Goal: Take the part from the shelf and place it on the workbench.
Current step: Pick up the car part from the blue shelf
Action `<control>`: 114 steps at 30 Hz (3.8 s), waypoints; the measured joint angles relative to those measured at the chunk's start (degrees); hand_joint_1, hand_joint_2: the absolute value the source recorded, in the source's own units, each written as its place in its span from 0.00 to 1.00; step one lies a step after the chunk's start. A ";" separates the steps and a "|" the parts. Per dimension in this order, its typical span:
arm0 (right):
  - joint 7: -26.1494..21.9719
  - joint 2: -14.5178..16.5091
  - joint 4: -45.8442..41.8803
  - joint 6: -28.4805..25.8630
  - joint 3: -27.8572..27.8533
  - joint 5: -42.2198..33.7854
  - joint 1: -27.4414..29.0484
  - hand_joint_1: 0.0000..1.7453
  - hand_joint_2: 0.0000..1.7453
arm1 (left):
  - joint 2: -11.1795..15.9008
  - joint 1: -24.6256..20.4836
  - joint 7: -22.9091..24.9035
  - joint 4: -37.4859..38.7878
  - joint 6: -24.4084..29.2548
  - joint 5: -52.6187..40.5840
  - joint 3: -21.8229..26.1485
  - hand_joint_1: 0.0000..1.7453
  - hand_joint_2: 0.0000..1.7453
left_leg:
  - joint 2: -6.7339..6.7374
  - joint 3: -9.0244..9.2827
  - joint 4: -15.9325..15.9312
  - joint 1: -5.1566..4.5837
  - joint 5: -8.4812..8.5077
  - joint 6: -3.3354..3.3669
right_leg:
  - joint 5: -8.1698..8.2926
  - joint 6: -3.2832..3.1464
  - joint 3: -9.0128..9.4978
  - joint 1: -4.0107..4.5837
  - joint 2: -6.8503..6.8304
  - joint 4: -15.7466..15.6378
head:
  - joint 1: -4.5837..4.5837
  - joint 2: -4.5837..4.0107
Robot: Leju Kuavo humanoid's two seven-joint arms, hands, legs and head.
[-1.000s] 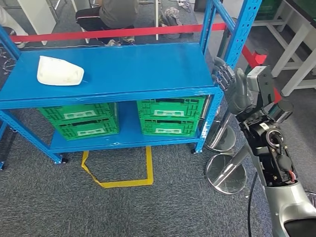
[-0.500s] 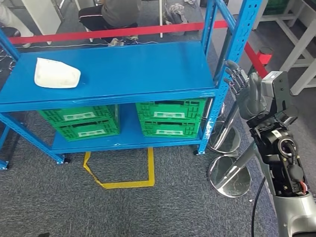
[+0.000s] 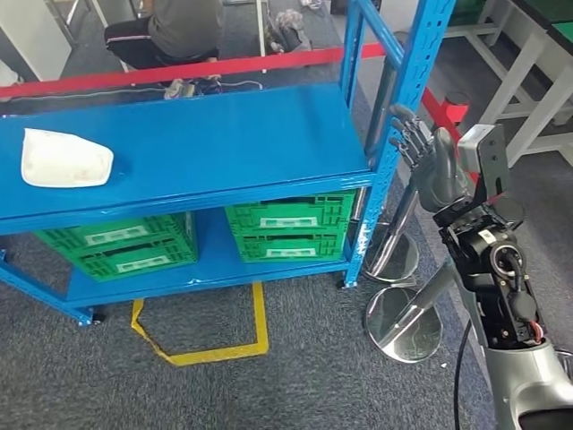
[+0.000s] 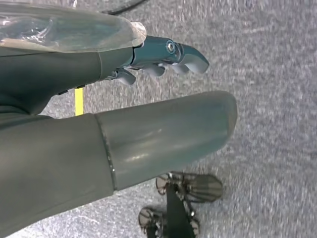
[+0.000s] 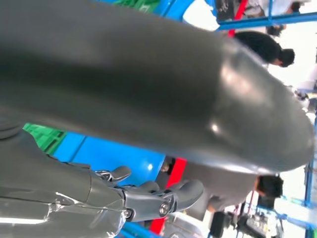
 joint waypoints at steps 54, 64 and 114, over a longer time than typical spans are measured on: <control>-1.70 0.44 0.92 3.05 0.59 0.74 -1.14 0.00 0.00 | -0.98 0.61 -0.22 0.01 0.63 0.76 0.00 0.00 0.00 | -0.44 0.15 0.67 0.68 -0.07 -1.34 | 1.81 0.41 -1.47 -0.31 -0.91 -0.85 | 1.15 0.00; -1.46 0.42 1.15 2.98 0.50 0.74 -1.23 0.00 0.00 | -0.81 0.38 -0.44 0.00 0.71 -0.08 0.00 0.00 0.00 | -0.49 1.86 -1.07 1.36 -0.16 -0.15 | -3.52 1.48 -5.39 -0.43 -1.18 8.40 | 1.75 0.00; -0.80 0.48 3.03 4.79 1.40 1.77 -1.59 0.00 0.00 | -0.64 0.43 -0.84 0.02 1.34 -0.41 0.00 0.00 0.00 | -0.79 -7.55 15.41 1.40 -6.76 -3.76 | 3.21 -0.48 -4.82 -1.42 -1.84 1.71 | 0.25 0.00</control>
